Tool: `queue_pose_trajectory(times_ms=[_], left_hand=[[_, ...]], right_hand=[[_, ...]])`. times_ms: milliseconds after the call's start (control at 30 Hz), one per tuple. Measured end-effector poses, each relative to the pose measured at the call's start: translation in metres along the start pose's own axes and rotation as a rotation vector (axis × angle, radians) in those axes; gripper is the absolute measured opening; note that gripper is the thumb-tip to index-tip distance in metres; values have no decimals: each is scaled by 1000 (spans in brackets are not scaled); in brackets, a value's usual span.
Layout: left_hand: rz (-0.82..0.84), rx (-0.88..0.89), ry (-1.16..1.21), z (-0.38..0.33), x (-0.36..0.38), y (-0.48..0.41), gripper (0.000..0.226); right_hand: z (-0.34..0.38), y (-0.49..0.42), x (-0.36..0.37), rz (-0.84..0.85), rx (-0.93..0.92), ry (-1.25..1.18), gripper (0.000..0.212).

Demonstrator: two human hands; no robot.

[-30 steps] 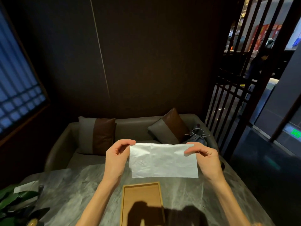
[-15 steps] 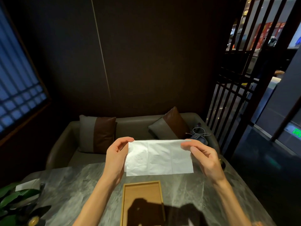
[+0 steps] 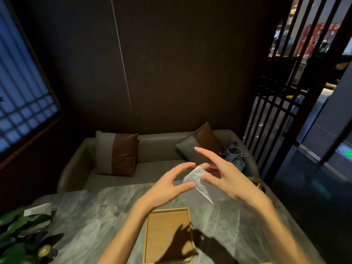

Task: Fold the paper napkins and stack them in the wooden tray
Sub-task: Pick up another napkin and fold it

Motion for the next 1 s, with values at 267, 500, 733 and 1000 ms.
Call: queue_pose_trajectory(times_ms=[267,500,733,1000], left_hand=[[-194,-15,300,5,1,-5,23],[-315,-144,539,7,0,2,22],[-336,-221,580,6,3,9,24],[-355,-221,568,4,0,9,20]], right_hand=[[-16,5,-36,-241,92,-98,61],[-46,19,0,-281,308,-511,46],[-42,18,2,-401,289,-520,43],[-43,19,1,-395,270,-530,47]])
Point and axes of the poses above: each hand's wrist, its own y-axis away from the middle knuckle, its own x-axis out of the palm, z = x × y, the point moved 7 cm from there along -y, towards the middle knuckle, and after that the axes turned 7 degrees about y, right-handed, at the moved point
